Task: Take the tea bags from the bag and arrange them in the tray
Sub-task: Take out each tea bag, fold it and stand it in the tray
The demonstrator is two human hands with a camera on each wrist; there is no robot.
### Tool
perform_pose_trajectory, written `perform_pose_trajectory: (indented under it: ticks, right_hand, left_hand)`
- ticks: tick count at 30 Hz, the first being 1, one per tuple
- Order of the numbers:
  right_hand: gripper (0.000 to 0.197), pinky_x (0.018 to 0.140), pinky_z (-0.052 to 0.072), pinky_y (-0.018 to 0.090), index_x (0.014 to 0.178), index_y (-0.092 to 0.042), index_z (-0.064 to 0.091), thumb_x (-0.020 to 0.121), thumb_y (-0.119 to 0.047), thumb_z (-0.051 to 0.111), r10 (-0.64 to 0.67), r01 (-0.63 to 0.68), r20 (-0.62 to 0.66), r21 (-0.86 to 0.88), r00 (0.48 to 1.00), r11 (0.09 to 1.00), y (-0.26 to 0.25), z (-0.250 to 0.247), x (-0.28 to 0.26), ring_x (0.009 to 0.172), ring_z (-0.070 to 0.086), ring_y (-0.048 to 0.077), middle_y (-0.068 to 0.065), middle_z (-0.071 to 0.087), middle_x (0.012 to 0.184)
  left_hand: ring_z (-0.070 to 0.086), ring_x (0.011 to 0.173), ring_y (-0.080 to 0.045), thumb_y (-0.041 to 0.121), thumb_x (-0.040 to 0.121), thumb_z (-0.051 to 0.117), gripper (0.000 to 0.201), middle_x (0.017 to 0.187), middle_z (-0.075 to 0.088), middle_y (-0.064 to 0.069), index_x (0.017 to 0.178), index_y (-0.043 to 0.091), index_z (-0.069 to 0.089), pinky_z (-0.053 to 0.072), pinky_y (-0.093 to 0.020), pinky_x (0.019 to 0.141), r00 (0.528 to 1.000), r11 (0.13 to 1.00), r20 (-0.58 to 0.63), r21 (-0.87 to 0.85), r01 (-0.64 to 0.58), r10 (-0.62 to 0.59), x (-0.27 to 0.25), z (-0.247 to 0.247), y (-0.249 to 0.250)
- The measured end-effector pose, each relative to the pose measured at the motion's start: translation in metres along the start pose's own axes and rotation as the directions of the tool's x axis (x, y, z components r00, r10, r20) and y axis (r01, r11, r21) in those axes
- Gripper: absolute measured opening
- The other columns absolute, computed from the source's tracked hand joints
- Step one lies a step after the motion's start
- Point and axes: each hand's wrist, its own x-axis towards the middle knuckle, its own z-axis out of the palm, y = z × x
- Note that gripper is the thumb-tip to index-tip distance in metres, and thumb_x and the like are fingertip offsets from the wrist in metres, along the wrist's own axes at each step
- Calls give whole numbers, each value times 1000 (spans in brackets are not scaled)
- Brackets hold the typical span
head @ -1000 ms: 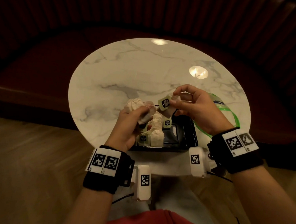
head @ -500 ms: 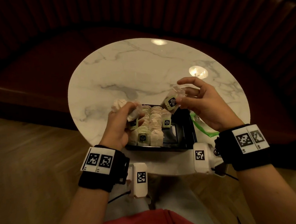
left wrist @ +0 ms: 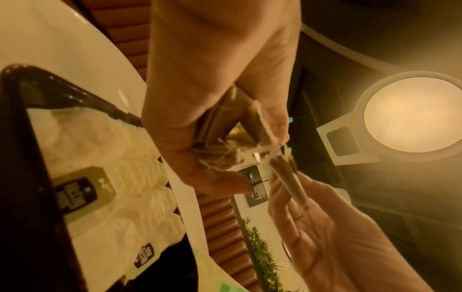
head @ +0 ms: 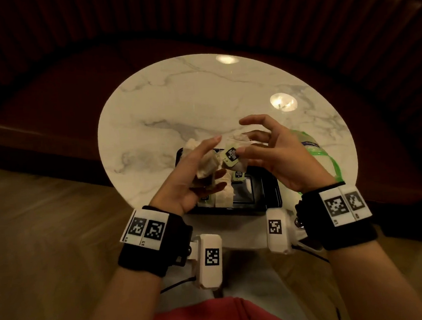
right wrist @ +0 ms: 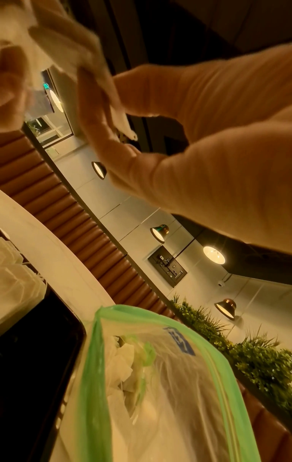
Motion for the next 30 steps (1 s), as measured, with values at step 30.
perform_pose_trajectory:
  ticks: [30]
  right_hand:
    - [24, 72, 60, 32, 108, -6, 65, 86, 2, 65, -87, 33, -333, -164, 939, 986, 24, 4, -5, 75, 73, 21, 9, 75, 77]
  left_hand:
    - [49, 46, -4, 13, 91, 67, 21, 63, 57, -9, 75, -1, 62, 36, -11, 42, 856, 762, 37, 436, -478, 515, -1, 3, -7]
